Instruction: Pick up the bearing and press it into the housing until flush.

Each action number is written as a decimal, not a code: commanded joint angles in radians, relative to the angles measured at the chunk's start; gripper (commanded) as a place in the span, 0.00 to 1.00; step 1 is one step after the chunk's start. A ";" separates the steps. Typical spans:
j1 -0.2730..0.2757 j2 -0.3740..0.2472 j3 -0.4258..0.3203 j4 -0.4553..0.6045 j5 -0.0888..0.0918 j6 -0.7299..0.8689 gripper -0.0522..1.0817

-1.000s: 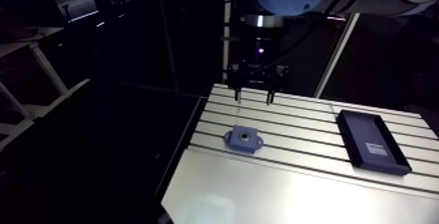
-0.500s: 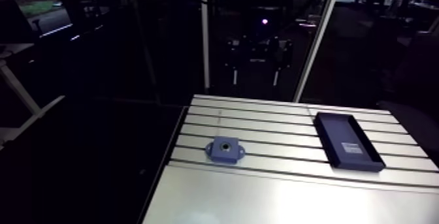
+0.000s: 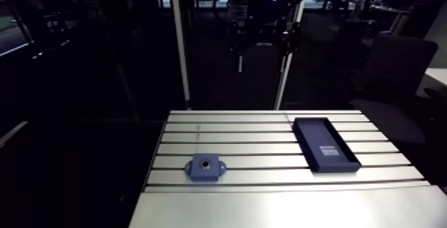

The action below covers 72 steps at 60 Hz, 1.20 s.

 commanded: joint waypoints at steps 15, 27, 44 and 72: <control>-0.118 -0.098 -0.062 0.092 -0.003 -0.051 0.06; -0.080 -0.146 -0.037 0.116 0.007 -0.046 0.06; -0.070 -0.173 0.017 0.110 -0.003 -0.032 0.06; -0.070 -0.175 0.016 0.108 -0.007 -0.034 0.06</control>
